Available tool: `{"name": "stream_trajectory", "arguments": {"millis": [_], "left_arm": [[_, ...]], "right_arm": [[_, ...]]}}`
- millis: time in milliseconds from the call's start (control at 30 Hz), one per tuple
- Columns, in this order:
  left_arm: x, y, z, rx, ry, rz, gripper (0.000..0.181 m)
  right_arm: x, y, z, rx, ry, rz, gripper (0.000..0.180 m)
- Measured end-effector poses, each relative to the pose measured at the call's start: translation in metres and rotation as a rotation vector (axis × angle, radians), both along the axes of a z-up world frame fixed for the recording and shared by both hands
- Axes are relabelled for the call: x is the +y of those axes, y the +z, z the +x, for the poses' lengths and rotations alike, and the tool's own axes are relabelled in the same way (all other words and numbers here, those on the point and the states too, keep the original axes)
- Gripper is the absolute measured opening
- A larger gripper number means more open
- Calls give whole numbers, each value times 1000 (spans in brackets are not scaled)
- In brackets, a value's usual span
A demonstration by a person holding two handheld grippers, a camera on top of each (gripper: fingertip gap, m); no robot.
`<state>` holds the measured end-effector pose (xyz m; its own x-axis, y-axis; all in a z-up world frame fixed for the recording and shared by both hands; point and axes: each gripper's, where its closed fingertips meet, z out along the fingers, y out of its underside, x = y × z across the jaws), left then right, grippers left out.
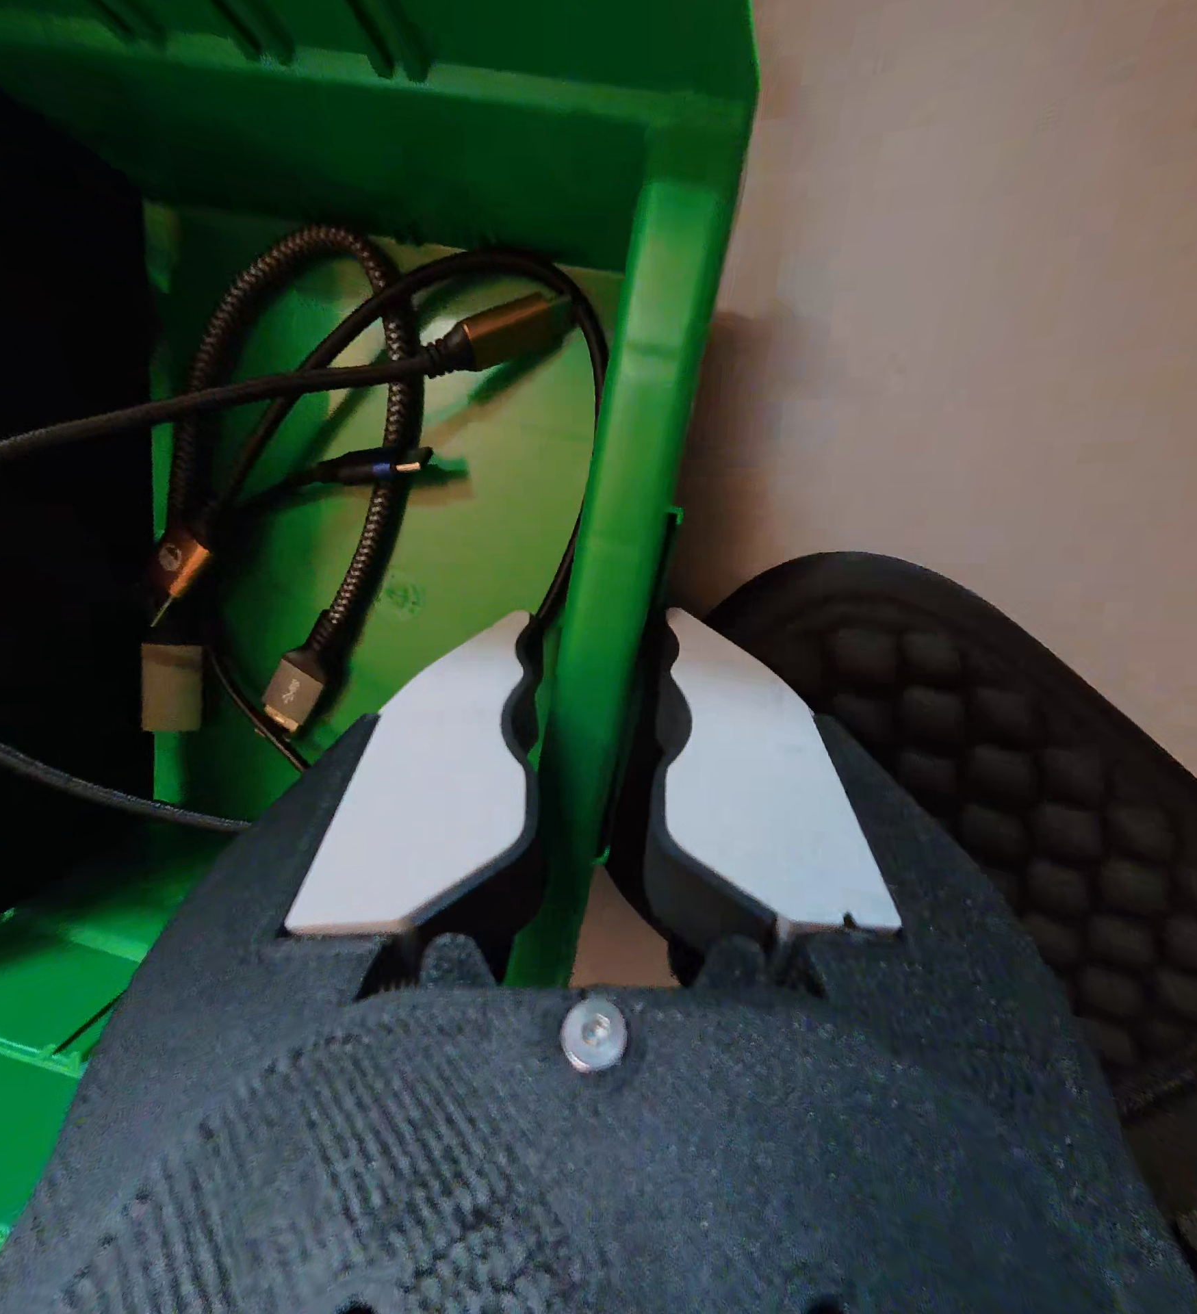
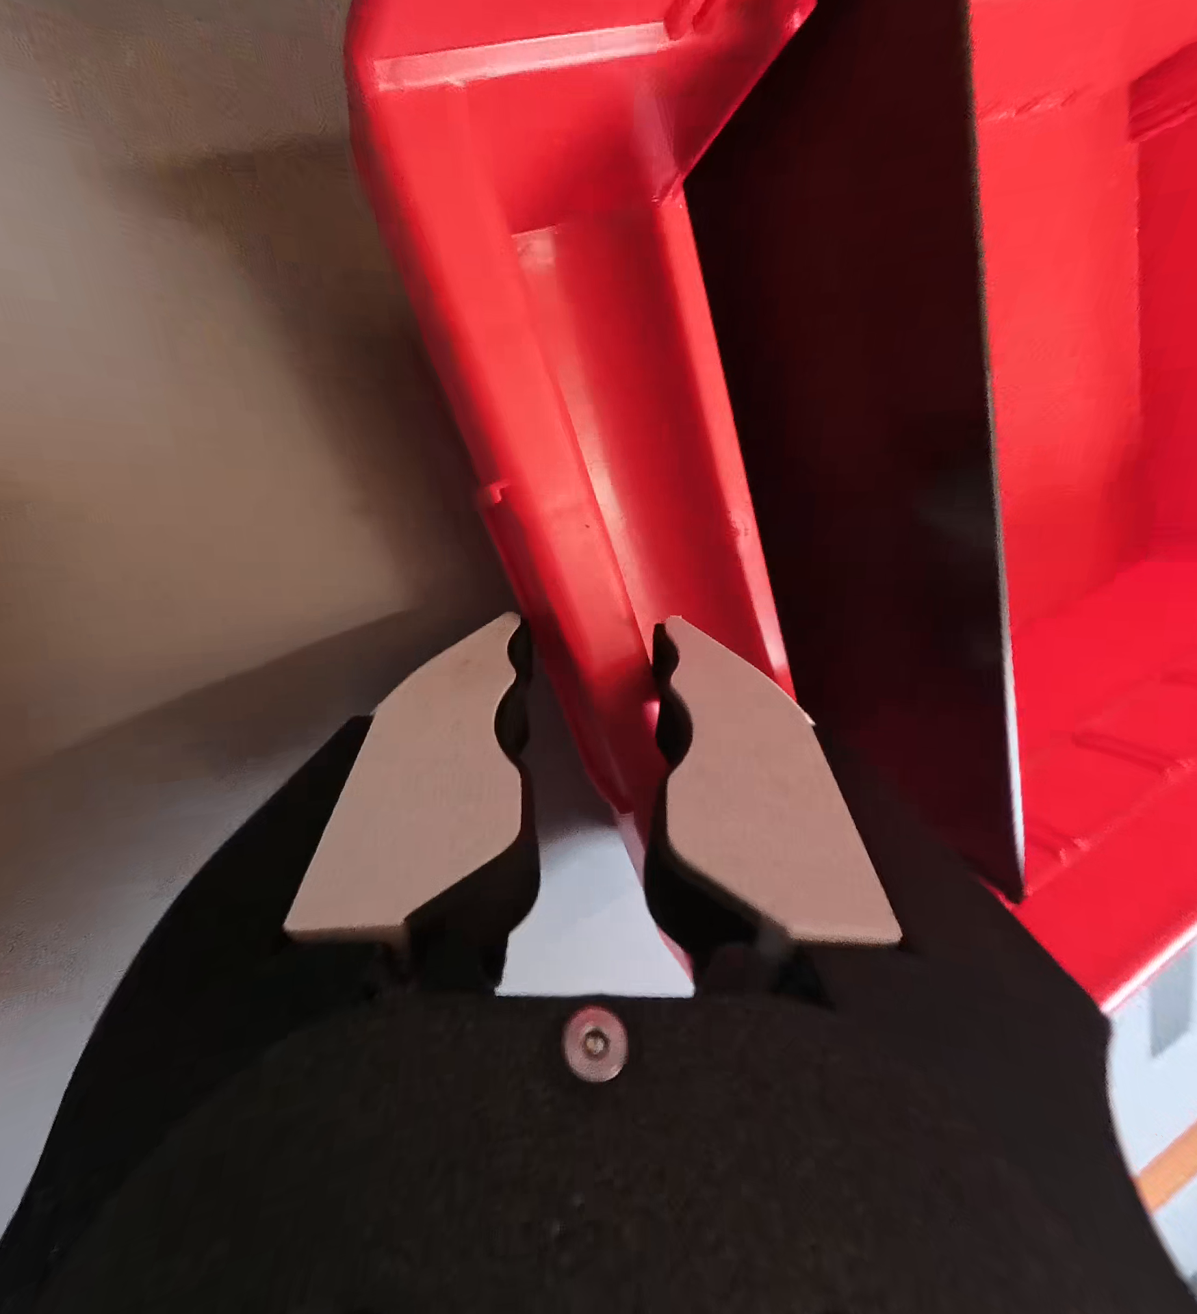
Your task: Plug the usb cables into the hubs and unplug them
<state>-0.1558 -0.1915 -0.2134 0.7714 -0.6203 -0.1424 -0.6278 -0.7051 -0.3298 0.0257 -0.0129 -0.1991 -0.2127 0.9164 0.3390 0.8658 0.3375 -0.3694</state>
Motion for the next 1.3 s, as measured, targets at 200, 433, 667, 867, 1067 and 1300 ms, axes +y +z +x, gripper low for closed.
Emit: {"name": "stream_trajectory", "arguments": {"millis": [200,433,667,867,1067,1300], "left_arm": [[-1,0,-16,25,40,47,28],[29,1,-41,56,35,79,26],[63,0,-76,44,51,74,27],[74,-1,-89,36,57,69,28],[82,0,-99,31,81,127,30],[88,47,-99,-134,167,346,38]], "right_arm": [[14,-3,76,-2,-140,111,31],[71,-3,97,2,-209,127,29],[120,-4,102,-21,-222,120,30],[132,-4,101,-16,-231,116,30],[137,-3,101,24,-252,123,30],[118,38,83,408,-277,40,46]]}}
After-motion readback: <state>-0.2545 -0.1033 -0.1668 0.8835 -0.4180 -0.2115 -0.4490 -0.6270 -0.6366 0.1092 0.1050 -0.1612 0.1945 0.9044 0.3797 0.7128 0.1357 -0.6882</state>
